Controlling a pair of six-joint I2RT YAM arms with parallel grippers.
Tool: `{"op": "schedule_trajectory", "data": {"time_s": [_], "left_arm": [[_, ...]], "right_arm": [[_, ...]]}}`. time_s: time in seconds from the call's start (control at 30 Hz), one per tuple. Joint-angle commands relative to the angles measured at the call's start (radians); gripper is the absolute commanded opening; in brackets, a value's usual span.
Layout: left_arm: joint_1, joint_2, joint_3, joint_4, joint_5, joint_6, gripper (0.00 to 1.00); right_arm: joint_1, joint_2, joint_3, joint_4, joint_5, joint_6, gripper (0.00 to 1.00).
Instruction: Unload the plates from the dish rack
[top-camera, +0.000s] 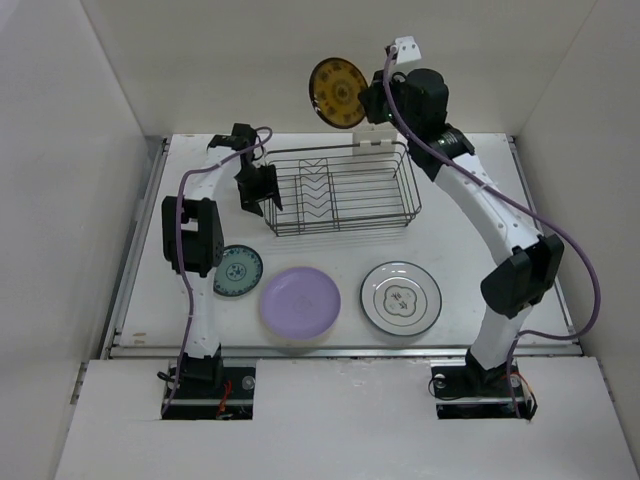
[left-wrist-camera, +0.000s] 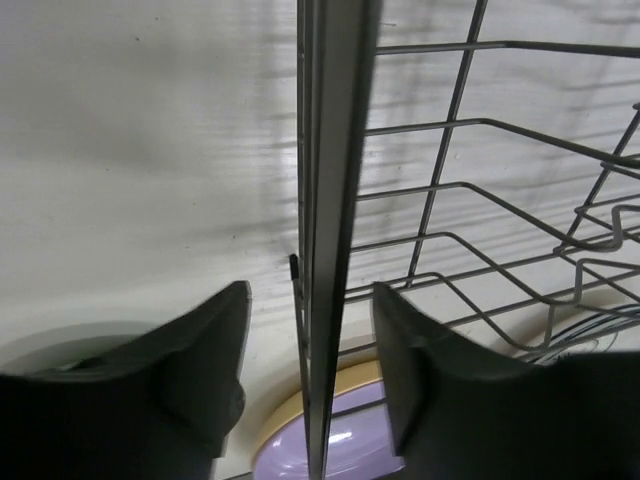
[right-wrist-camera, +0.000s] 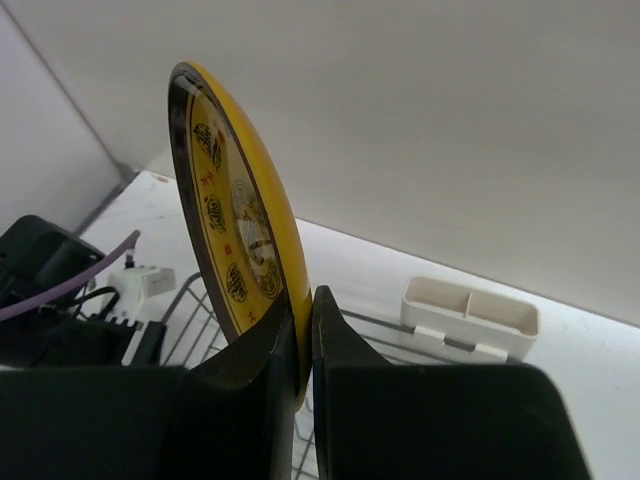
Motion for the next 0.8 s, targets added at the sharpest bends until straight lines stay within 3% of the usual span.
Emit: {"op": "schedule_trajectory", "data": {"time_s": [0.0,0.13,0.37,0.53,0.67,0.77], "left_arm": [[0.008,-0.06,0.078,-0.034,-0.005,0.025,0.55],[0.008,-0.087,0.149,-0.054,-0.079,0.096,0.75],[0.008,-0.287,0.146,-0.016,-0.151,0.254,0.8],[-0.012,-0.406,0.105,-0.071,0.106,0.514,0.8],[-0.052,-0.359,0.143,-0.268,0.203,0.681,0.8],[-0.052,-0.35,0.134,-0.333,0.24,0.709,0.8]], "right_arm": [[0.007,-0.03,-0.064,-0.027,-0.012,0.101,0.0],[0.007,-0.084,-0.14,-0.036,-0.065,0.161,0.0],[0.007,-0.116,-0.224,-0.134,-0.179,0.172,0.0],[0.016,-0.116,-0.27,-0.143,-0.351,0.151,0.0],[0.074,-0.107,-0.318,-0.125,-0.505,0.069,0.0],[0.102,-0.098,-0.327,-0.125,-0.606,0.048,0.0]]}}
